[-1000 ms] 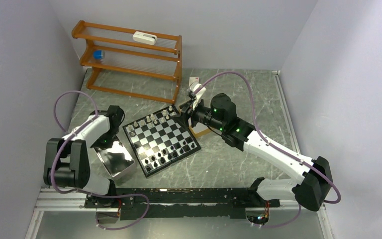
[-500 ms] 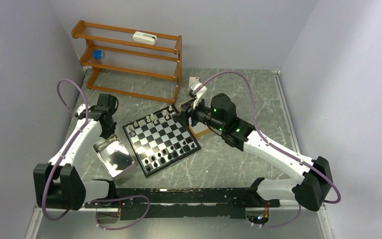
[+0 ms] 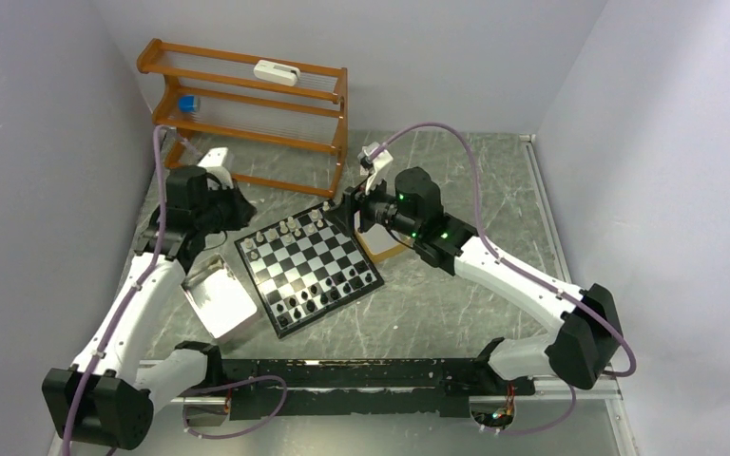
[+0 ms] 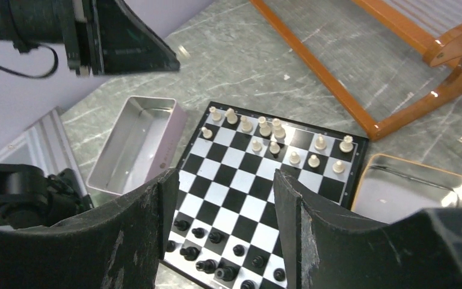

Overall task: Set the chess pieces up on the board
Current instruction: Place the chess piece on the chessboard.

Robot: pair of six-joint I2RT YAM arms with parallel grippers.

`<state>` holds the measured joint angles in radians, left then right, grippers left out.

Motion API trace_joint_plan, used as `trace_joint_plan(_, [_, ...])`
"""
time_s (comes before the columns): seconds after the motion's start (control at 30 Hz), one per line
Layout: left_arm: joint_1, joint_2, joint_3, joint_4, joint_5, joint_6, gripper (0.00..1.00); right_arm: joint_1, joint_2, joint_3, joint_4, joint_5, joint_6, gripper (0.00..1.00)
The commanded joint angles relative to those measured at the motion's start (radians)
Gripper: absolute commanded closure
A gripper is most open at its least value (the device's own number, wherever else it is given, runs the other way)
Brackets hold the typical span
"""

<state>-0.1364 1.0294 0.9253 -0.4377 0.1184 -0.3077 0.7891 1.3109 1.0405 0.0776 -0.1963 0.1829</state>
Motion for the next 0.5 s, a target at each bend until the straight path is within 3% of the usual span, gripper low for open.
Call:
trace_joint_plan(0.0, [-0.08,-0.043,-0.002,0.087,0.256,0.196,0.95,-0.015,0.027,0.064,0.016,-0.083,0.112,0.37])
trace_joint_plan(0.13, [-0.14,-0.091,-0.076,0.18,0.362,0.186,0.95,-0.023,0.062,0.102,0.01,-0.124,0.154,0.37])
trace_joint_plan(0.47, [-0.182,-0.071,-0.078,0.146,0.454,0.22,0.95,-0.022,0.18,0.152,-0.021,-0.217,0.209,0.38])
